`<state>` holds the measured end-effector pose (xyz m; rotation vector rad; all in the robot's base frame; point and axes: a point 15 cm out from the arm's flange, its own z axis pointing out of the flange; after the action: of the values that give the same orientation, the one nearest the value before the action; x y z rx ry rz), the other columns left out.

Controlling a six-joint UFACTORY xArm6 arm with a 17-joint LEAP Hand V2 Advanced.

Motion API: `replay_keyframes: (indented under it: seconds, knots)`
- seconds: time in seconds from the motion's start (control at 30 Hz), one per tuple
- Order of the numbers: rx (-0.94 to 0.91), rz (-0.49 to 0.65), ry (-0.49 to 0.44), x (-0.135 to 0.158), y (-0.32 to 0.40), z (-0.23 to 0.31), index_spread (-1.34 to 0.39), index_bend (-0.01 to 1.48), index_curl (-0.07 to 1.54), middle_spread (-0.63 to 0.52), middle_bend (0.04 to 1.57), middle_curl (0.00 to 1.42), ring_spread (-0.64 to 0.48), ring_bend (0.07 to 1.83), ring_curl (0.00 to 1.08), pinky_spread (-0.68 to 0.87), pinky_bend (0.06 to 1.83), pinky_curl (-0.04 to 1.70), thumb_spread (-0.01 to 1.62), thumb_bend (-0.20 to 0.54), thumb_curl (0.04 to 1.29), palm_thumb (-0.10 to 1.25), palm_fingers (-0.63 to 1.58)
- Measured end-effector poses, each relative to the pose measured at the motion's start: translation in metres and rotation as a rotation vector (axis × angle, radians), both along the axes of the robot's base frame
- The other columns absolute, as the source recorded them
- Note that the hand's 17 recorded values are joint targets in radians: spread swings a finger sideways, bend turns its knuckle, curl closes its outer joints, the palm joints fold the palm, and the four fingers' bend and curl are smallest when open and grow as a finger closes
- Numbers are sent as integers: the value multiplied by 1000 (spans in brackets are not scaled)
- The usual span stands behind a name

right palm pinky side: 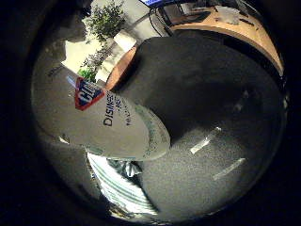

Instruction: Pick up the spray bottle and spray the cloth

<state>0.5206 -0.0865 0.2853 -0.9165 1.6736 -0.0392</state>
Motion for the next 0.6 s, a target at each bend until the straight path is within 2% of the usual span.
replay_keyframes:
  seconds: [0.33,0.6]
  knots:
    - [-88,42,36,-11,-1,15,-279,1135,652,-188,1310,690,-217,1421,575,-328,1332,500,1056,-6,790,977,1238]
    - [-284,66,275,-58,-12,35,-277,1151,656,-185,1321,689,-218,1425,575,-330,1316,530,958,-11,871,958,1234]
